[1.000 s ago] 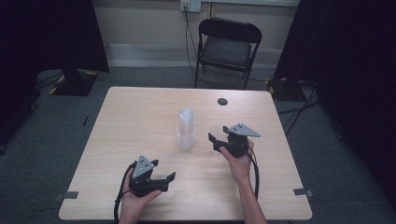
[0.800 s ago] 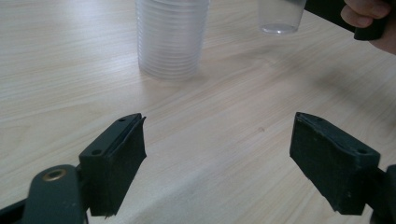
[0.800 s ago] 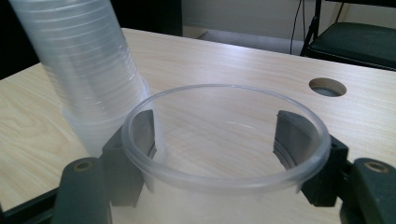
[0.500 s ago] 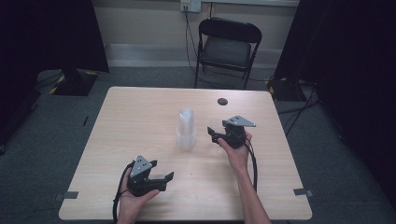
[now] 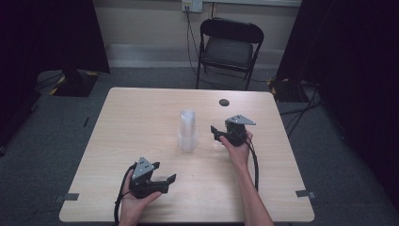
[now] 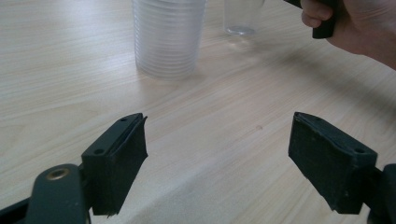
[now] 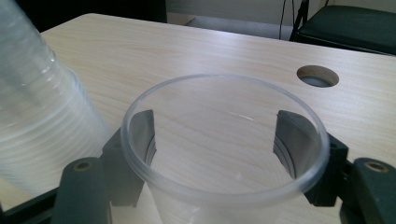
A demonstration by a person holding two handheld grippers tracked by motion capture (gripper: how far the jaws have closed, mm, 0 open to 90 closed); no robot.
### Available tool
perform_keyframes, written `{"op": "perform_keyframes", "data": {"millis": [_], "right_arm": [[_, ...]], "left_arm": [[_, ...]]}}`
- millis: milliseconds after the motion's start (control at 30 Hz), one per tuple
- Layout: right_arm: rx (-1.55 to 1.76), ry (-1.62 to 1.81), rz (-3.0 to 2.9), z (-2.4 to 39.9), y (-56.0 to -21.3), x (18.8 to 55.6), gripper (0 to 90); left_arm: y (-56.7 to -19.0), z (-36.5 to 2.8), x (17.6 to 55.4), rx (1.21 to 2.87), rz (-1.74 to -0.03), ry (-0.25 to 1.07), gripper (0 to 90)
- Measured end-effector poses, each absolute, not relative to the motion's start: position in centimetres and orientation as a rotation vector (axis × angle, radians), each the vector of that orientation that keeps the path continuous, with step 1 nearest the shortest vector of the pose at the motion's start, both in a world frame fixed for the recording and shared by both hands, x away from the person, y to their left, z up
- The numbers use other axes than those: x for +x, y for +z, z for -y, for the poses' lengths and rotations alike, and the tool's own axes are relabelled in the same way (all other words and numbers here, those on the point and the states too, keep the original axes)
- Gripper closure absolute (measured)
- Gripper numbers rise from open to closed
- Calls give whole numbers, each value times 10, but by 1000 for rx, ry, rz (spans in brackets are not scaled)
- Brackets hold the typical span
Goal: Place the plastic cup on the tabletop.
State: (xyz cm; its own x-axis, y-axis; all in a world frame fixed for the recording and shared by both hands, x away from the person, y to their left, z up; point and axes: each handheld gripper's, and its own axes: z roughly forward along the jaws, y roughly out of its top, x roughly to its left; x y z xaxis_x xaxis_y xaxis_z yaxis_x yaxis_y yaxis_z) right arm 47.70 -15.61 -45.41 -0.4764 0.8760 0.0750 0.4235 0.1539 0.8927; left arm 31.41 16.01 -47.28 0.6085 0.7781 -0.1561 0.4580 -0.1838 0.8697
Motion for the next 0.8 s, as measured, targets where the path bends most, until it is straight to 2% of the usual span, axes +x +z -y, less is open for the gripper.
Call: {"op": "perform_keyframes", "data": {"millis": [267, 800], "right_arm": [[1220, 1252, -1970, 157, -466, 478, 293], [1187, 1226, -2006, 161, -469, 461, 294]], "left_arm": [[-474, -161, 314, 1821, -1007, 395, 193], [-473, -160, 314, 1817, -1008, 396, 193]]}}
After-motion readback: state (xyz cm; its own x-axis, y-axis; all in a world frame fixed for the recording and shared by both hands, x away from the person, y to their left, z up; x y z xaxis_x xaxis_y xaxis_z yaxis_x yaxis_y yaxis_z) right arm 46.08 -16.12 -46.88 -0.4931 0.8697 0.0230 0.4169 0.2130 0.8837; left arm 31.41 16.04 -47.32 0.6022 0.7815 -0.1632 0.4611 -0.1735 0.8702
